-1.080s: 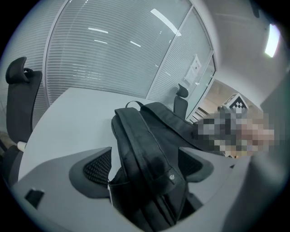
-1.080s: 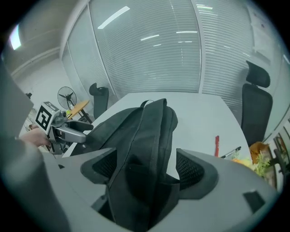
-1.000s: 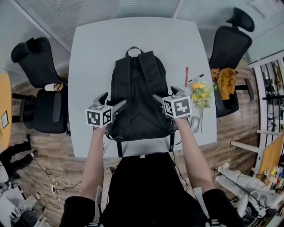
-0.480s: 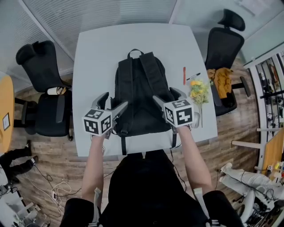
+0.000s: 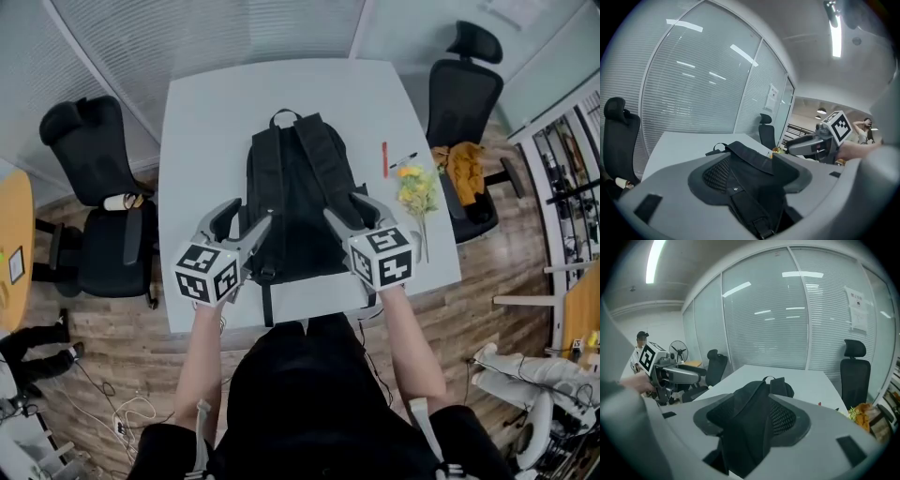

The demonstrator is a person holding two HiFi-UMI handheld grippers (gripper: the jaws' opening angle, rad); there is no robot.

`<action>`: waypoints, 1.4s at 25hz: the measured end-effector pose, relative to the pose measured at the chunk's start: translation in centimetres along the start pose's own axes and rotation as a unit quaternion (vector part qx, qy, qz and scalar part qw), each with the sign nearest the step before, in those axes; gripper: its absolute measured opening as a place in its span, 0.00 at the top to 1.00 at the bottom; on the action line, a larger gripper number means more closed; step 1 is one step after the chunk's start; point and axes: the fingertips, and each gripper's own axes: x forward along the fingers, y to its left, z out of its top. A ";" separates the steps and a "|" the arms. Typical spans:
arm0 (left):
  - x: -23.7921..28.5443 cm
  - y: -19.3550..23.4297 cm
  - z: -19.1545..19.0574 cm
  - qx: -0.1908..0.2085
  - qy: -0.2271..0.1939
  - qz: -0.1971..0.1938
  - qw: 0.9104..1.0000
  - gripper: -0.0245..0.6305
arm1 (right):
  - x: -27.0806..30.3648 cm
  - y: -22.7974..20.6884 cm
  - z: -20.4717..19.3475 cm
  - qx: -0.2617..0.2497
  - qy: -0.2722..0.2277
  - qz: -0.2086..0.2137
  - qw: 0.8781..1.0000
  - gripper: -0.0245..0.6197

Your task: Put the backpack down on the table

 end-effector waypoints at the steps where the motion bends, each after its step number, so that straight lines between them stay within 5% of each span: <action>1: -0.3 -0.2 0.3 0.003 -0.006 0.001 1.000 0.57 | -0.4 0.4 0.3 -0.002 -0.009 0.003 1.000 0.60; 21: -5.2 -1.6 4.8 0.043 -0.087 0.010 0.995 0.86 | -4.9 4.7 5.1 -0.015 -0.133 0.030 0.991 0.88; 35: -5.8 -1.4 5.3 0.056 -0.096 0.016 0.994 0.95 | -6.0 5.1 6.1 -0.020 -0.147 0.024 0.989 0.94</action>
